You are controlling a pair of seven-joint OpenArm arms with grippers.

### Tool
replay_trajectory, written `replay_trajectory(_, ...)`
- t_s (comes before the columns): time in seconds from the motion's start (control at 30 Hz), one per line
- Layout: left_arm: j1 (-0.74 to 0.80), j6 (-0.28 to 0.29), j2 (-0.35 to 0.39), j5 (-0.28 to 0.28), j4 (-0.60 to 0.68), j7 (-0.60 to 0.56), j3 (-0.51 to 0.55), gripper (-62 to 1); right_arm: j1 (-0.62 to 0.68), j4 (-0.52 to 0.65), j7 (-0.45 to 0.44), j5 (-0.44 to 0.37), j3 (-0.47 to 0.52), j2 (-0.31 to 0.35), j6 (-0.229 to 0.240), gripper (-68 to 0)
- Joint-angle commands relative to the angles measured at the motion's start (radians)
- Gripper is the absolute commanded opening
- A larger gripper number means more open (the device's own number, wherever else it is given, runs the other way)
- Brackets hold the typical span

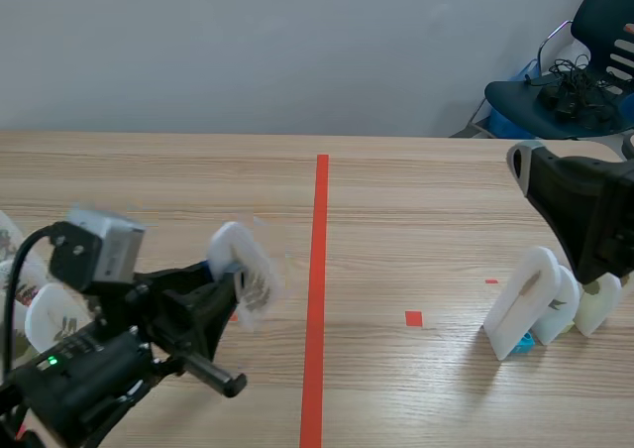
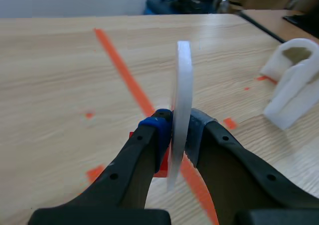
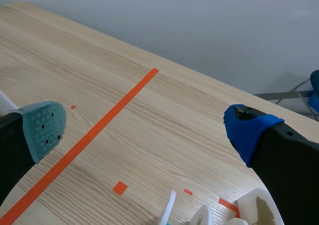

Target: Do the leaf sorting experiment

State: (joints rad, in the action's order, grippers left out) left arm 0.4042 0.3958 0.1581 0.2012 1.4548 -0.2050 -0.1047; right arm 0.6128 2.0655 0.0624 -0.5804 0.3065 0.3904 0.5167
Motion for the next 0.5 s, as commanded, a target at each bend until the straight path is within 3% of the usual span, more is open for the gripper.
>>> replay_trajectory(0.0, 0.021, -0.004, 0.006, 0.005, -0.009, -0.015, 0.027, -56.8, -0.009, 0.000, -0.011, -0.011, 0.009, 0.003, -0.004, 0.4)
replay_trajectory(0.33, 0.074, -0.089, 0.003, 0.008, -0.055, -0.067, 0.260, -56.8, -0.009, 0.000, -0.012, -0.011, 0.009, 0.003, -0.004, 0.4)
replay_trajectory(0.47, 0.043, -0.124, 0.006, 0.054, -0.136, -0.068, 0.307, -56.8, -0.010, 0.000, -0.012, -0.011, 0.009, 0.003, -0.004, 0.4)
